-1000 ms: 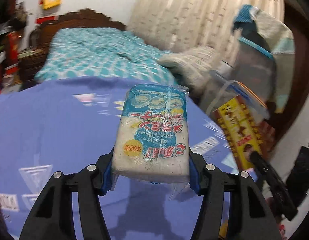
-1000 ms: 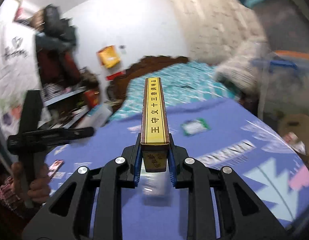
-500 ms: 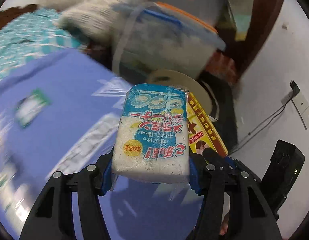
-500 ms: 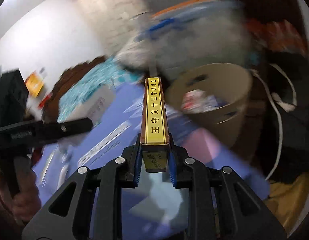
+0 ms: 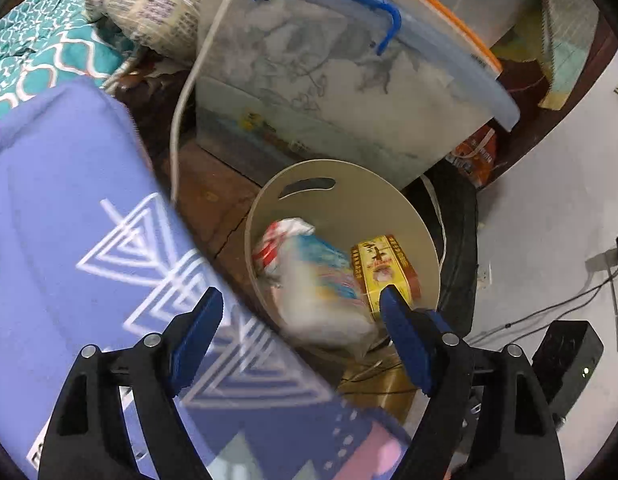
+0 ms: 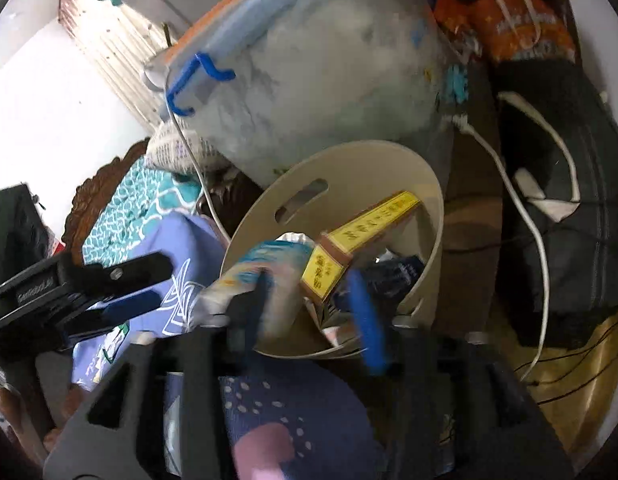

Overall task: Collect trash
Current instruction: 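Carry the sponge package and yellow box over the wastebasket and open both grippers, then bring both grippers back to the water bottle and green packet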

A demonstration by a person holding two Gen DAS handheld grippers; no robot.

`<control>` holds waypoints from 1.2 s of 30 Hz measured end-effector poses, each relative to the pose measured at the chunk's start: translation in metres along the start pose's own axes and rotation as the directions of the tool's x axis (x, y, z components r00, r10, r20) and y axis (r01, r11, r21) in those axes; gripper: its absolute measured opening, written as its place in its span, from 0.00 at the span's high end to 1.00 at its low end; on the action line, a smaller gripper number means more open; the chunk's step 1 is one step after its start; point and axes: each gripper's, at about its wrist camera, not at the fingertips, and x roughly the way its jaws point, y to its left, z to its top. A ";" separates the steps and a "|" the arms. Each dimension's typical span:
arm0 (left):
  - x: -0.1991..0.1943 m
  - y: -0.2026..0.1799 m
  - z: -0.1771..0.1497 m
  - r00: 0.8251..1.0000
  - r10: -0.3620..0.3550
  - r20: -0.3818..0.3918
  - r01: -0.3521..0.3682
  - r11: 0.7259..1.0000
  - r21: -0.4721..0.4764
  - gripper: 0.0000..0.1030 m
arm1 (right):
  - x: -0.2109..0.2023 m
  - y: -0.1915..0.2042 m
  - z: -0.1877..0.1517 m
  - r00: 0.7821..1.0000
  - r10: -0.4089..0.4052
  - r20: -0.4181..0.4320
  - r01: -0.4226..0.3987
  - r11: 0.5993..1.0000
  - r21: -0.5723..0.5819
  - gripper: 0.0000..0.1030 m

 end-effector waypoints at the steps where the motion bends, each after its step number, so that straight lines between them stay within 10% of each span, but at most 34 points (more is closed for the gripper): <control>1: -0.007 0.003 -0.002 1.000 -0.012 0.006 0.012 1.000 -0.007 0.26 | -0.008 0.003 -0.001 0.999 -0.009 0.032 0.009 1.000 -0.006 0.41; 8: -0.091 0.017 -0.080 0.993 -0.060 0.101 0.052 0.995 0.080 0.26 | -0.053 0.045 -0.034 0.991 0.039 0.127 -0.030 0.997 -0.068 0.47; 14: -0.173 0.047 -0.164 0.972 0.040 0.232 -0.073 0.988 0.137 0.25 | -0.049 0.126 -0.072 0.978 0.203 -0.040 -0.207 0.961 -0.183 0.54; 20: -0.240 0.135 -0.219 0.902 0.299 0.311 -0.266 0.953 -0.144 0.24 | -0.019 0.222 -0.152 0.912 0.250 -0.324 -0.356 0.876 -0.327 0.58; 25: -0.255 0.204 -0.229 0.909 0.342 0.239 -0.241 0.898 -0.368 0.21 | -0.004 0.280 -0.209 0.859 0.225 -0.460 -0.431 0.803 -0.412 0.58; 30: -0.232 0.221 -0.210 0.924 0.331 0.189 -0.235 0.885 -0.401 0.17 | -0.001 0.306 -0.235 0.780 0.270 -0.565 -0.531 0.764 -0.367 0.59; 36: -0.211 0.238 -0.212 0.916 0.370 0.155 -0.281 0.867 -0.411 0.15 | -0.002 0.284 -0.200 0.866 0.205 -0.456 -0.412 0.810 -0.418 0.57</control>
